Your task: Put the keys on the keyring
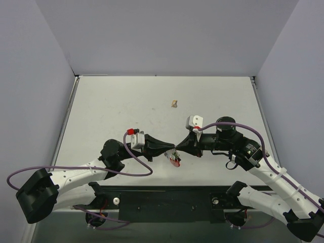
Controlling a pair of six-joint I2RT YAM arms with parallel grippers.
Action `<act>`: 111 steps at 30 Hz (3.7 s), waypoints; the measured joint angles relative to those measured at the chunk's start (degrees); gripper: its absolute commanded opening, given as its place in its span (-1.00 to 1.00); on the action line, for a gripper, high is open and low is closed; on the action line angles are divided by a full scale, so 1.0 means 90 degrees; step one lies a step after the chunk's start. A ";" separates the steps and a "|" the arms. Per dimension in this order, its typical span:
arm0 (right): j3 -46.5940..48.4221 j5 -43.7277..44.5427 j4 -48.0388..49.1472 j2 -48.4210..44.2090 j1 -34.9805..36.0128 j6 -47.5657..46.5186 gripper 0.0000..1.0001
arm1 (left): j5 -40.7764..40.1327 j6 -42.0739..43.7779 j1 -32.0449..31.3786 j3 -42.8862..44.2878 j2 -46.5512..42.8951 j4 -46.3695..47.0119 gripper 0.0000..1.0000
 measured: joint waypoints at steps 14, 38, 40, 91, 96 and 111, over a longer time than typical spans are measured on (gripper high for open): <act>0.0002 -0.0095 -0.0005 0.0000 -0.0049 0.0051 -1.00 | 0.0036 0.0029 0.0000 0.0012 0.0000 -0.0022 -1.00; 0.0002 -0.0172 -0.0015 0.0002 -0.0085 0.0087 -1.00 | 0.0112 0.0124 0.0005 0.0029 -0.0010 -0.0087 -1.00; 0.0002 -0.0172 -0.0019 0.0000 -0.0085 0.0085 -1.00 | 0.0121 0.0129 0.0005 0.0049 -0.0010 -0.0124 -1.00; 0.0002 -0.0206 -0.0187 0.0041 -0.0129 0.0090 -1.00 | 0.0308 0.0245 0.0049 0.0165 -0.0012 -0.0546 -1.00; 0.0002 -0.0245 -0.0114 0.0041 -0.0146 0.0073 -1.00 | 0.0308 0.0155 0.0073 0.0165 -0.0012 -0.0481 -1.00; 0.0002 -0.0301 -0.0002 0.0039 -0.0209 0.0245 -1.00 | 0.0299 0.0131 0.0085 0.0165 -0.0010 -0.0408 -1.00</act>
